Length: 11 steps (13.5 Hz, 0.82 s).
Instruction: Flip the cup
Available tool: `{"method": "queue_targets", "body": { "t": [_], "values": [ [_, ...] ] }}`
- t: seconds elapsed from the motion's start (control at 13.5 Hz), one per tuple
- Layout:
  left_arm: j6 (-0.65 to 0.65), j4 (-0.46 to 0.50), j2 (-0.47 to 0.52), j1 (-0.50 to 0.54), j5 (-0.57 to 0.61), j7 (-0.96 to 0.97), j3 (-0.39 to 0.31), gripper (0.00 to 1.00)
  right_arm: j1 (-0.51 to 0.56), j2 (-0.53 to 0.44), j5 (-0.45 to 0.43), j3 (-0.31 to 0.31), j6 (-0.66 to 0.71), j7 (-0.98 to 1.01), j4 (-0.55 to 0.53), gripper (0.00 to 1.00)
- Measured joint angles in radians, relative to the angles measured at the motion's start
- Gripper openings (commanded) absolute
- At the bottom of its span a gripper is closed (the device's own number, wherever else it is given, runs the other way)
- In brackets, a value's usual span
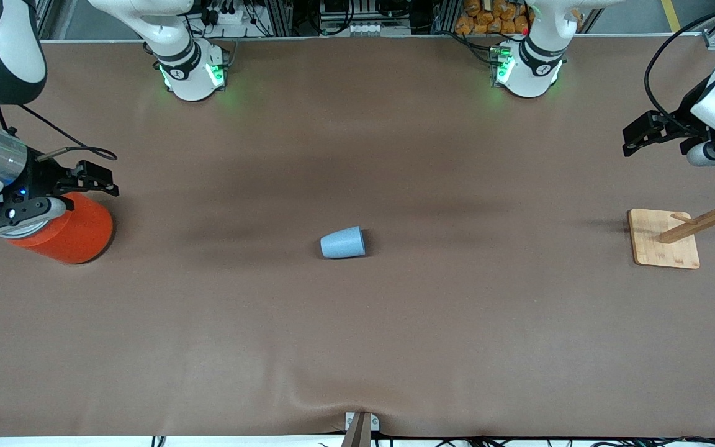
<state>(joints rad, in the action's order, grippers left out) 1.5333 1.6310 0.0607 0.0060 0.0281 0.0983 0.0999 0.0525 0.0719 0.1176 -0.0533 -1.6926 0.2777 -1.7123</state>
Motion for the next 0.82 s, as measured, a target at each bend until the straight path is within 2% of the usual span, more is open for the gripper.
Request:
{"method": "queue_targets", "body": {
  "t": [0.82],
  "values": [
    [-0.004, 0.006, 0.053, -0.001, -0.027, 0.000, 0.002, 1.00, 0.000, -0.001, 0.000, 0.000, -0.002, 0.000, 0.000, 1.00]
  ]
}}
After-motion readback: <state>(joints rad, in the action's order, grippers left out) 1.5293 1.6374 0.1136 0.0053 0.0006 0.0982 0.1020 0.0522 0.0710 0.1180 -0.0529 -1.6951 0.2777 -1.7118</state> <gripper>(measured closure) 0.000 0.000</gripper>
